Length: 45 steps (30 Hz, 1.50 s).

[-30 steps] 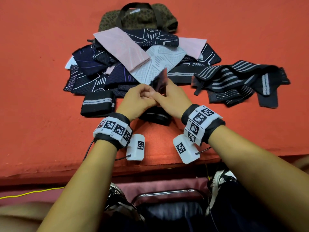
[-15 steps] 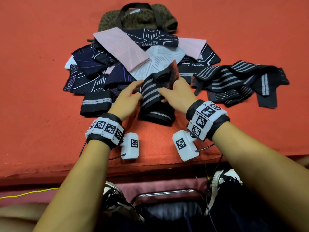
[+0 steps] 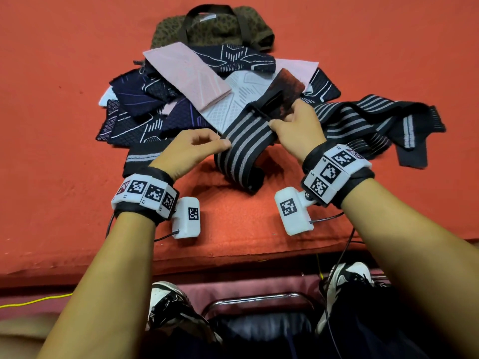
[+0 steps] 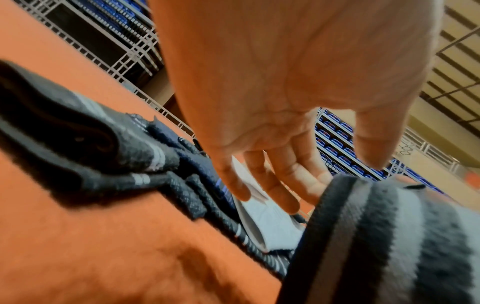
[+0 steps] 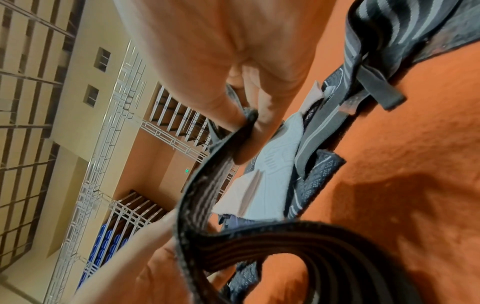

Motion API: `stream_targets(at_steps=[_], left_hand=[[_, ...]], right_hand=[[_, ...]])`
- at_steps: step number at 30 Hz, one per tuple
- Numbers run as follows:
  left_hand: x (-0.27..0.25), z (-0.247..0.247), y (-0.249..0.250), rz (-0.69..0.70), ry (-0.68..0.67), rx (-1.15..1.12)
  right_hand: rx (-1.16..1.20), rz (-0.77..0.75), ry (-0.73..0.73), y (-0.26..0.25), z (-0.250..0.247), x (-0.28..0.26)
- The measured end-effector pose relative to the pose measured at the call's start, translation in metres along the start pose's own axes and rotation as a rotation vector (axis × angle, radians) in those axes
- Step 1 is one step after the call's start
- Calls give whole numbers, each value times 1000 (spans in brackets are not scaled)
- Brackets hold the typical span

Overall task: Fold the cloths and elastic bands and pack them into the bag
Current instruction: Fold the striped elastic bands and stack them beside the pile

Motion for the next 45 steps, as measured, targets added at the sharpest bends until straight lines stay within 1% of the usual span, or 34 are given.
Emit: stream_targets(at_steps=[2,3,5,7,9,13,15,17,20,22,23,25,27,29,33,36,41,45], left_hand=[[1,3,-2,-7,-58,-9],[2,6,-1,-3,-59,-38],[3,10,-1,19,10,-58],[5,9,-3,48,94,-20],[6,7,-4,62,139,24],[8,4,-12,50,200,261],[9,4,-17,7,158,392],[8,9,-21,-36,77,506],[8,23,-23,-70,-23,724],[8,36,-19,-57,-39,813],[8,42,-16,-29,-47,821],[10,51,-12,22,-104,762],[11,61,-12,52,-178,710],[10,70,-13,65,-208,723],[11,82,-15,63,-193,806],[14,83,-15,42,-211,836],[14,83,-16,28,-211,843],[13,86,-15,44,-196,884]], right_hand=[[3,5,4,1,1,-1],[5,12,6,4,2,1],[-4,21,30,8,2,4],[-15,31,35,9,1,4],[-20,57,45,11,0,4],[-133,94,8,14,-4,0],[-108,149,-43,19,-3,-1],[-90,214,-91,24,-2,-5],[-263,203,-109,32,-3,-11],[-420,169,-139,38,-4,-11],[-465,165,-153,41,-4,-10],[-514,161,-166,45,-3,-9],[-566,151,-168,47,-2,-9],[-598,131,-176,47,-1,-10],[-639,55,-201,45,0,-11],[-694,13,-222,41,1,-16],[-771,-138,-284,39,7,-21],[-786,-158,-289,40,12,-21]])
Point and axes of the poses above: each hand's wrist, its own x-axis towards the middle knuckle, its own z-axis out of the palm, y = z × x, the point moved 1 cm from there along x, towards the middle knuckle, and after that the axes turned 6 degrees about x, right-handed, at the moved point
